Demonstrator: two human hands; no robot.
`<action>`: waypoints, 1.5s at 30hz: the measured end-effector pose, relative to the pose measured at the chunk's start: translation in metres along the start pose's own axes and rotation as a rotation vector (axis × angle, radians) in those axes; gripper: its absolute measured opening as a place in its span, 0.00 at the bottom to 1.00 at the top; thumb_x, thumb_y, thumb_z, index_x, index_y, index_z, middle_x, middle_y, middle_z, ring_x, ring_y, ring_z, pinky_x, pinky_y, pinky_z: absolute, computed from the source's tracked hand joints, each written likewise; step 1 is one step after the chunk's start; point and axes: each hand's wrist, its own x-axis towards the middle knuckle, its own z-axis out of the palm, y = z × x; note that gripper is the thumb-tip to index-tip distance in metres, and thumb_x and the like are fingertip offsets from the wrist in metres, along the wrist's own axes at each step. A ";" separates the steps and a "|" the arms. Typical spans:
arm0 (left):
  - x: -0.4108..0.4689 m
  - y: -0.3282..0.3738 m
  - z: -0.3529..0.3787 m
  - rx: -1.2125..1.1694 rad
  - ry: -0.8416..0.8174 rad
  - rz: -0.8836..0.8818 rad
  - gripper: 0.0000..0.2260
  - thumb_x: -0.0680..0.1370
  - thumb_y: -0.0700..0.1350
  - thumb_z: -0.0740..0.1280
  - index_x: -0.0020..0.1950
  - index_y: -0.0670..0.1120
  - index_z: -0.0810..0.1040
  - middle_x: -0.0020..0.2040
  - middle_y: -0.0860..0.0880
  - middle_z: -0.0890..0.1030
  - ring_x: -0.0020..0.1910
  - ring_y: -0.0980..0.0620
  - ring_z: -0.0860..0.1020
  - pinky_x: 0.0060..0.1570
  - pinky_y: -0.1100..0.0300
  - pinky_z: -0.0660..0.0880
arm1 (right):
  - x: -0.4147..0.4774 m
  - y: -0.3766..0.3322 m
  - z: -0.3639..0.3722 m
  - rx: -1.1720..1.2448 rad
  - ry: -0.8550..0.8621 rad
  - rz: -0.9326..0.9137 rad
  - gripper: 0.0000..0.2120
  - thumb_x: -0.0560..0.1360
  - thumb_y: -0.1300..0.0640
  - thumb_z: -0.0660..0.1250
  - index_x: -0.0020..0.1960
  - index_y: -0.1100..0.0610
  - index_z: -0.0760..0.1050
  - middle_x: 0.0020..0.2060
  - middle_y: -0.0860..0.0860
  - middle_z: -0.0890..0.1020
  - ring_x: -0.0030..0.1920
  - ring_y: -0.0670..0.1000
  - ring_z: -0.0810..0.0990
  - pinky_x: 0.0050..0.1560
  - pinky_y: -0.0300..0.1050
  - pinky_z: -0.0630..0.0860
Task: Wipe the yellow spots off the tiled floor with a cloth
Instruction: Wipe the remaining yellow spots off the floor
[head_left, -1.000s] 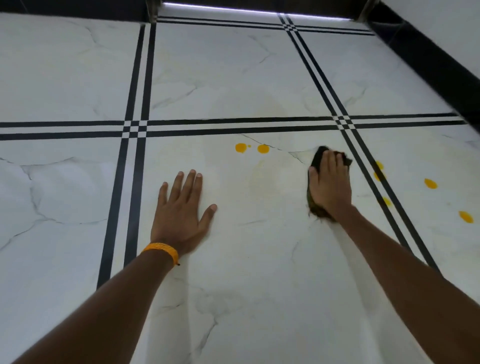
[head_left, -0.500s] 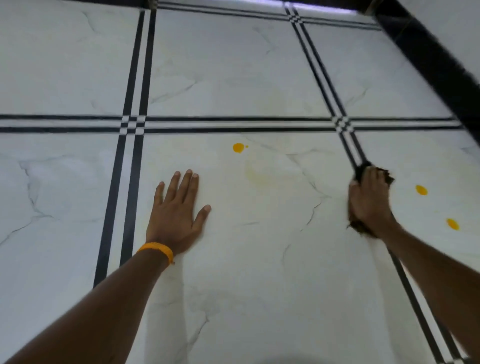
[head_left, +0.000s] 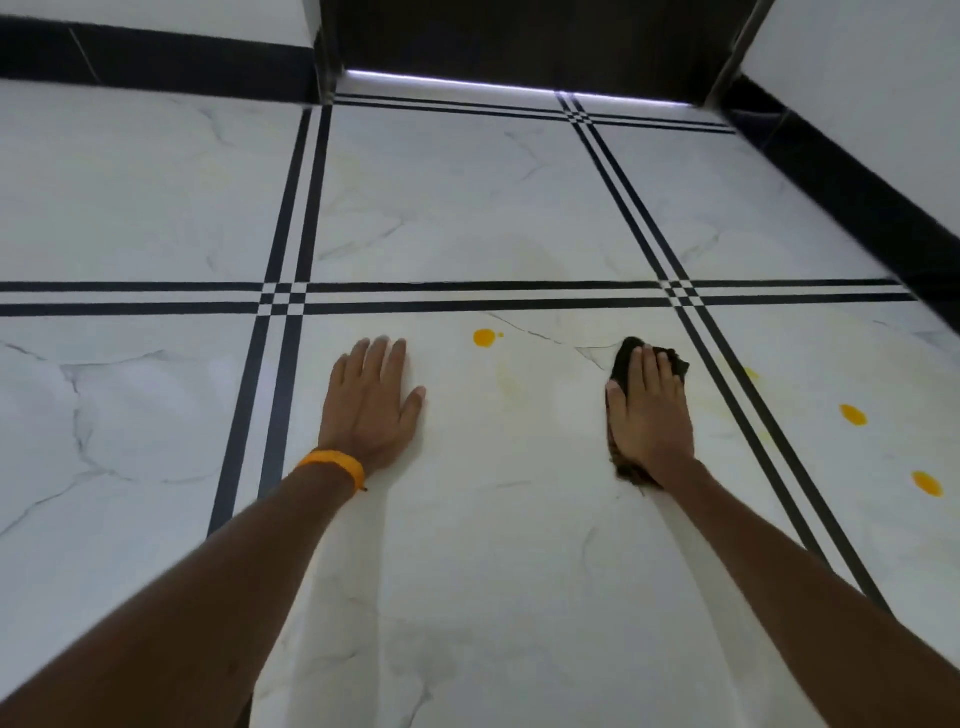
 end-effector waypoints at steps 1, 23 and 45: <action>0.010 -0.002 0.004 0.003 -0.002 -0.013 0.35 0.78 0.60 0.44 0.80 0.42 0.57 0.81 0.41 0.57 0.80 0.40 0.54 0.78 0.43 0.52 | 0.012 -0.012 0.003 -0.018 0.012 0.052 0.36 0.82 0.42 0.39 0.82 0.64 0.50 0.81 0.61 0.56 0.82 0.61 0.52 0.81 0.60 0.51; 0.027 -0.007 0.025 0.025 -0.010 -0.035 0.33 0.81 0.60 0.42 0.82 0.44 0.44 0.83 0.47 0.46 0.81 0.49 0.43 0.79 0.45 0.45 | 0.105 -0.066 0.016 -0.003 -0.011 0.022 0.36 0.80 0.44 0.39 0.81 0.65 0.52 0.81 0.61 0.57 0.81 0.61 0.54 0.80 0.60 0.51; 0.030 -0.005 0.022 0.046 -0.014 -0.042 0.34 0.80 0.60 0.41 0.82 0.44 0.44 0.83 0.47 0.46 0.81 0.49 0.43 0.80 0.45 0.44 | 0.026 -0.131 0.030 0.015 -0.073 -0.509 0.31 0.84 0.45 0.45 0.83 0.59 0.52 0.82 0.52 0.54 0.83 0.54 0.49 0.82 0.52 0.46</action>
